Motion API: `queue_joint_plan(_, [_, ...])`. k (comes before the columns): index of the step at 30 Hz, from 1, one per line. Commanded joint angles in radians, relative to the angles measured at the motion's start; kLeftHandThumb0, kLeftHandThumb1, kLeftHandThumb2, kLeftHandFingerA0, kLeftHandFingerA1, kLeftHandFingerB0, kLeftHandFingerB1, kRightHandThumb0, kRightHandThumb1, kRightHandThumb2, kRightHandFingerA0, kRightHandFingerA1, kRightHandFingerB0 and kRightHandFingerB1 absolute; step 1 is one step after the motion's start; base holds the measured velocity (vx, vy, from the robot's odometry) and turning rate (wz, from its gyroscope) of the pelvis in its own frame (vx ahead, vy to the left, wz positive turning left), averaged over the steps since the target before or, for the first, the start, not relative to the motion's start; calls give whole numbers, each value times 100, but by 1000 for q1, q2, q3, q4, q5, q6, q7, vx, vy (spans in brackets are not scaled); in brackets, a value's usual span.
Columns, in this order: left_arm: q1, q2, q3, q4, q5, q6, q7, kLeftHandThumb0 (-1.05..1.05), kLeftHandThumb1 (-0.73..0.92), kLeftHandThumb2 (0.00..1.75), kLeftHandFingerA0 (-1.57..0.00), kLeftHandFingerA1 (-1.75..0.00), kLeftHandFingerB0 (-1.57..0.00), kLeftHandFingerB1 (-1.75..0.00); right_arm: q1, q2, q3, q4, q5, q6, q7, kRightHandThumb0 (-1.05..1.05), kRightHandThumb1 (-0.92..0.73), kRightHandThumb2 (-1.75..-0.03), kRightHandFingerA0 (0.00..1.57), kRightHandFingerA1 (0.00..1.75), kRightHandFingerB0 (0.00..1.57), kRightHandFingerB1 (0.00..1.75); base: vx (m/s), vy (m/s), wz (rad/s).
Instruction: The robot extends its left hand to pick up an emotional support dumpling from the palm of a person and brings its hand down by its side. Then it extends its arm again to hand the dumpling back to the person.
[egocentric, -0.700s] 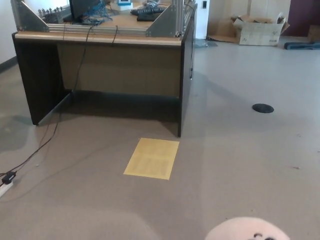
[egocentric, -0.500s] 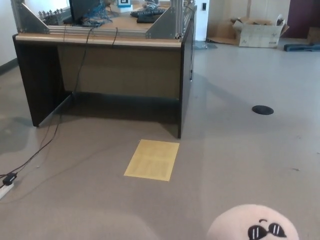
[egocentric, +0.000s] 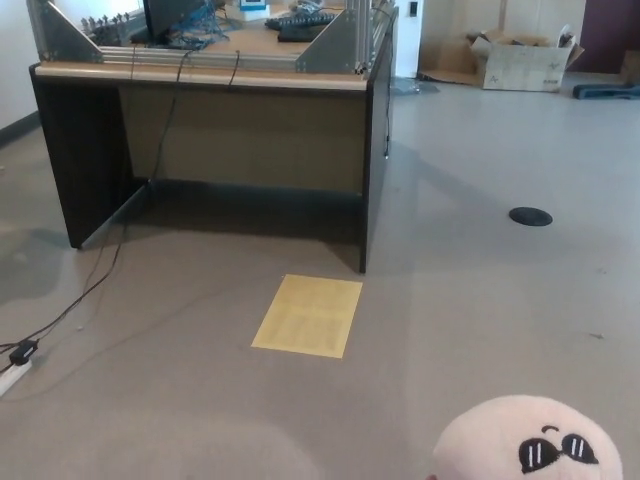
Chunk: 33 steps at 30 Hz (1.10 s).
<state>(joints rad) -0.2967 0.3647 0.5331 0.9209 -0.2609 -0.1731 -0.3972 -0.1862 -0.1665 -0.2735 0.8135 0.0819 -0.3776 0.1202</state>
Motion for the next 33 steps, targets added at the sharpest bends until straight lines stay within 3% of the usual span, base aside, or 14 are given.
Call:
queue_joint_plan(1, [-9,48,-45,-230,-37,-45,-104,-45,34,51,-57,-38,-44,-37,-27,-8,6,8,-7,-45,-34,-31,-60,-58,104,98,33,33,0,0,0])
queue_joint_plan(2, [-33,64,-72,-375,-47,-15,-120,-46,37,52,-49,-36,-35,-34,-41,-13,17,20,-29,-57,-55,-39,-49,-74,106,105,29,43,0,0,0])
queue_joint_plan(12, [-199,171,-209,-834,-89,228,-153,-43,39,61,-25,-38,-15,-34,-73,-13,26,26,-24,-53,-54,-38,-49,-74,102,87,27,42,0,0,0])
queue_joint_plan(15, [-227,189,-238,-885,-53,257,-128,-47,39,63,-27,-40,-16,-35,-76,-15,28,26,-22,-51,-53,-30,-60,-58,105,80,33,33,0,0,0])
queue_joint_plan(16, [-289,203,-266,-898,-62,282,-151,-23,30,85,-10,-51,-6,-50,-75,-7,25,26,-9,-55,-41,-29,-60,-57,101,90,34,33,0,0,0])
queue_joint_plan(17, [-343,216,-294,-898,-53,290,-169,-24,28,84,-9,-50,-6,-50,-76,-1,22,28,0,-60,-33,-20,-43,-91,93,89,20,51,0,0,0])
queue_joint_plan(18, [-373,222,-309,-893,-54,300,-182,-45,38,61,-23,-41,-11,-32,-76,-1,22,30,0,-60,-34,-20,-43,-91,95,89,21,51,0,0,0])
queue_joint_plan(21, [-399,234,-327,-896,-71,329,-189,-45,38,61,-23,-41,-11,-32,-78,-2,23,32,-3,-61,-36,-20,-43,-91,95,89,21,51,0,0,0])
queue_joint_plan(22, [-450,247,-364,-878,-59,331,-227,-30,21,81,0,-48,0,-49,-80,-6,30,33,-15,-61,-46,-38,-48,-73,100,82,28,42,0,0,0])
queue_joint_plan(24, [-568,270,-448,-840,-18,329,-301,-31,17,79,0,-48,0,-49,-84,-6,35,29,-23,-57,-55,-30,-60,-58,102,73,34,33,0,0,0])
queue_joint_plan(28, [-598,288,-478,-826,-23,332,-306,-31,17,79,0,-48,0,-49,-86,-5,35,29,-19,-56,-55,-30,-60,-58,102,73,34,33,0,0,0])
queue_joint_plan(29, [-691,261,-560,-825,19,329,-329,-53,36,66,-11,-39,-6,-25,-94,-5,25,34,0,-51,-39,-29,-59,-58,95,60,32,33,0,0,0])
queue_joint_plan(30, [-713,258,-586,-831,29,338,-329,-28,15,77,0,-48,0,-49,-94,-9,30,37,-11,-55,-47,-30,-59,-58,95,59,32,33,-24,-27,9])
queue_joint_plan(33, [-719,265,-597,-826,24,339,-326,-28,15,77,0,-48,0,-49,-97,-11,32,41,-13,-57,-48,-30,-59,-58,95,59,32,33,0,0,0])
